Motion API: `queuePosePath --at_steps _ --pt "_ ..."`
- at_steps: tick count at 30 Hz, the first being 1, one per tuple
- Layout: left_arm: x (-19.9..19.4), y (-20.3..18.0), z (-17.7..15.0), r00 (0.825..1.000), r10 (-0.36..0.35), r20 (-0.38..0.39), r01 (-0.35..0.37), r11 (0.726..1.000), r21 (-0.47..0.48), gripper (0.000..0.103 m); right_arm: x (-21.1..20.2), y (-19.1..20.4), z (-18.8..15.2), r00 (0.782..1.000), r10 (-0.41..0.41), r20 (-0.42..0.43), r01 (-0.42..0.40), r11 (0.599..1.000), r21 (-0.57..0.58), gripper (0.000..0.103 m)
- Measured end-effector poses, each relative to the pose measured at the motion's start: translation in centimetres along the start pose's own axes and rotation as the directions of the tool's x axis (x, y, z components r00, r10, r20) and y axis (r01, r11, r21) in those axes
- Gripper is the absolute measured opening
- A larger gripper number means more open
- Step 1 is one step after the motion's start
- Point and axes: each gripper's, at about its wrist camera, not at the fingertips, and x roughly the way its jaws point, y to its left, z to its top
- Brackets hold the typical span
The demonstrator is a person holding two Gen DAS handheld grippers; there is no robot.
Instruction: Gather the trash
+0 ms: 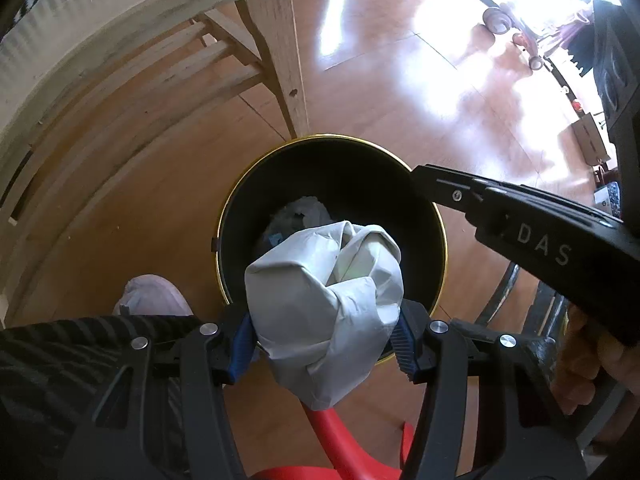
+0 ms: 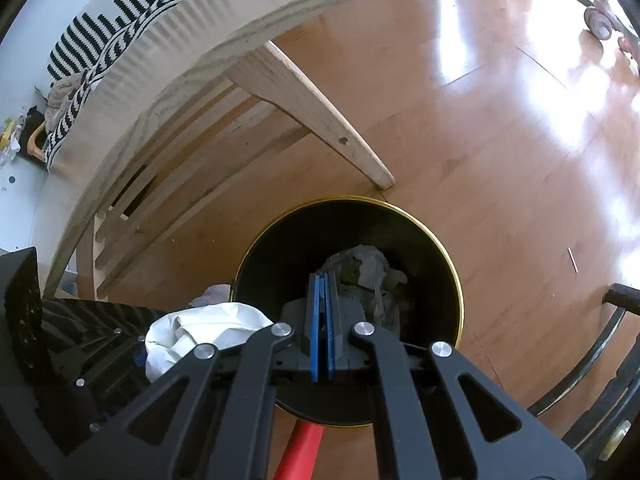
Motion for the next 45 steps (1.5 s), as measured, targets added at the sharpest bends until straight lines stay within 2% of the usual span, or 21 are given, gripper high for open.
queuePosePath --at_steps 6,9,10,11,12,13,15,19,26,29,32,34,35,36,37,38,39,40,41,43,45 --pt "0.2 0.1 0.1 1.0 0.0 -0.005 0.0 1.0 -0.004 0.055 0.2 -0.4 0.2 1.0 -0.009 0.0 0.009 1.0 0.013 0.004" --pt "0.6 0.1 0.2 1.0 0.026 -0.016 -0.027 1.0 -0.006 0.063 -0.3 -1.2 0.5 1.0 -0.02 0.011 0.02 0.998 0.057 0.005" --pt "0.8 0.2 0.2 0.999 0.033 -0.023 -0.034 0.999 -0.011 0.072 -0.8 -1.7 0.7 1.0 -0.02 0.024 0.018 0.996 0.084 0.02" --pt "0.8 0.3 0.2 0.999 0.022 -0.025 -0.022 1.0 -0.015 0.088 -1.4 -2.1 0.9 0.999 -0.03 0.044 0.025 0.995 0.096 0.046" --pt "0.8 0.3 0.2 1.0 0.002 -0.021 -0.003 1.0 -0.017 0.095 -2.1 -2.5 1.0 0.997 -0.03 0.074 0.023 0.994 0.104 0.093" --pt "0.7 0.2 0.2 1.0 -0.022 -0.016 0.021 1.0 -0.017 0.097 -2.5 -2.9 1.3 0.996 -0.036 0.084 0.027 0.994 0.11 0.097" --pt "0.5 -0.1 0.2 0.999 -0.053 -0.008 0.053 0.999 -0.007 0.097 -4.0 -3.6 1.7 0.99 -0.049 0.13 0.032 0.992 0.125 0.096" --pt "-0.1 -0.6 0.2 0.998 -0.069 0.011 0.069 0.998 0.01 0.097 -6.4 -4.1 2.1 0.971 -0.104 0.215 0.076 0.988 0.134 0.096" --pt "-5.4 -1.7 0.9 0.983 -0.117 0.143 0.111 0.993 0.047 0.097 -8.6 -3.0 3.6 0.932 -0.173 0.32 0.146 0.983 0.108 0.096" --pt "-9.5 -1.2 2.0 0.966 -0.132 0.224 0.121 0.991 0.062 0.097 -9.1 -1.5 5.0 0.923 -0.149 0.356 0.132 0.989 0.072 0.096" --pt "-14.1 1.4 3.5 0.942 -0.156 0.297 0.144 0.988 0.062 0.097 -8.2 2.6 7.7 0.931 -0.068 0.359 0.082 0.996 -0.025 0.096" --pt "-17.9 5.5 4.6 0.924 -0.12 0.364 0.125 0.992 0.008 0.097 -7.8 6.0 9.5 0.923 -0.024 0.384 0.059 0.995 -0.079 0.096" --pt "-19.2 7.3 4.8 0.915 -0.086 0.395 0.102 0.995 -0.021 0.097 -7.4 8.4 10.8 0.919 0.008 0.394 0.039 0.993 -0.112 0.096" --pt "-21.4 10.3 4.9 0.897 -0.004 0.442 0.045 0.996 -0.081 0.097 -6.9 10.9 11.9 0.921 0.036 0.388 0.024 0.989 -0.149 0.096" --pt "-23.1 13.0 4.8 0.876 0.082 0.476 -0.015 0.99 -0.143 0.097 -6.1 13.3 13.0 0.929 0.061 0.364 0.012 0.981 -0.194 0.096" --pt "-24.7 15.8 4.6 0.847 0.172 0.502 -0.074 0.975 -0.21 0.097 -4.7 16.9 14.0 0.943 0.084 0.321 0.005 0.964 -0.267 0.096" --pt "-26.3 19.0 4.1 0.812 0.274 0.515 -0.139 0.948 -0.285 0.097 -3.7 19.6 14.7 0.948 0.099 0.303 0.003 0.948 -0.318 0.096" --pt "-27.1 21.3 3.6 0.787 0.351 0.507 -0.189 0.92 -0.343 0.097 -2.5 23.1 15.2 0.948 0.114 0.298 0.006 0.928 -0.372 0.096" --pt "-27.9 24.6 2.9 0.763 0.437 0.477 -0.24 0.876 -0.419 0.097 -2.0 25.2 15.5 0.946 0.117 0.301 0.012 0.919 -0.394 0.096" --pt "-28.3 28.8 1.7 0.744 0.505 0.438 -0.261 0.823 -0.505 0.097 -0.6 30.4 16.0 0.939 0.125 0.321 0.031 0.898 -0.439 0.096" --pt "-28.0 33.3 0.4 0.734 0.563 0.38 -0.269 0.754 -0.599 0.097 0.6 33.6 15.7 0.929 0.119 0.35 0.054 0.893 -0.448 0.096"
